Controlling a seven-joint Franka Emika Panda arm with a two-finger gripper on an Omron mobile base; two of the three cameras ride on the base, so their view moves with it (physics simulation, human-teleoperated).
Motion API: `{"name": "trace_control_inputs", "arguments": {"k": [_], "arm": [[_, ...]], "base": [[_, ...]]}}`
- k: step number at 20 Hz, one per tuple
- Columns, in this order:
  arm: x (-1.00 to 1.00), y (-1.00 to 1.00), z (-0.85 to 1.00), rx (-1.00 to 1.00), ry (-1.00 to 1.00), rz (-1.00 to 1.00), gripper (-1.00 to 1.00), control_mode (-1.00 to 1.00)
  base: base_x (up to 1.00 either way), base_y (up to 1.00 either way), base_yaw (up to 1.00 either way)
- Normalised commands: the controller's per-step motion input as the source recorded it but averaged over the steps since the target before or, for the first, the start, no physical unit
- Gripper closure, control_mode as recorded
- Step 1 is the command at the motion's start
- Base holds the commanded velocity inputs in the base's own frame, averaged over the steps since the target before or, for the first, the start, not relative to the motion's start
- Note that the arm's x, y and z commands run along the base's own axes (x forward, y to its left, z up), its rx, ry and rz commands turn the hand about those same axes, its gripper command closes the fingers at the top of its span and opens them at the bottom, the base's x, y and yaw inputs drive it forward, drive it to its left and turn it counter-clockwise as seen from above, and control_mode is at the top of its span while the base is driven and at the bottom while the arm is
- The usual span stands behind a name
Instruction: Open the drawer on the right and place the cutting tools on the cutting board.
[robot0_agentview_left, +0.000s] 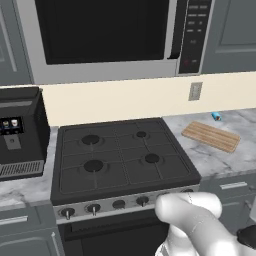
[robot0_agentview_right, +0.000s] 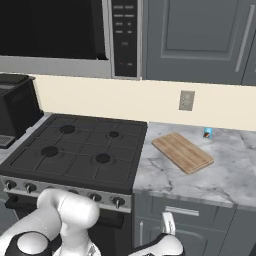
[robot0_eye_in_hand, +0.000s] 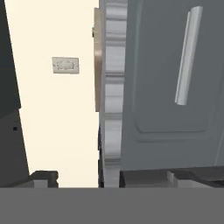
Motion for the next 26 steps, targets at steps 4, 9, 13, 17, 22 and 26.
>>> {"name": "trace_control_inputs", "arguments": {"k": [4, 9, 13, 17, 22, 26], "arm": [[0.1, -0.2, -0.17, 0.0, -0.15, 0.03, -1.0, -1.0], [0.13, -0.23, -0.04, 0.0, -0.01, 0.04, -1.0, -1.0], [0.16, -0.21, 0.0, 0.0, 0.0, 0.04, -1.0, -1.0], [0.15, -0.17, -0.05, 0.0, 0.0, 0.02, -1.0, -1.0], [0.2, -0.02, -0.15, 0.0, 0.0, 0.0, -1.0, -1.0], [0.37, 0.0, -0.21, 0.0, 0.0, 0.0, -1.0, -1.0]], "base": [[0.0, 0.0, 0.0], [0.0, 0.0, 0.0], [0.0, 0.0, 0.0], [0.0, 0.0, 0.0], [0.0, 0.0, 0.0], [0.0, 0.0, 0.0]]}}
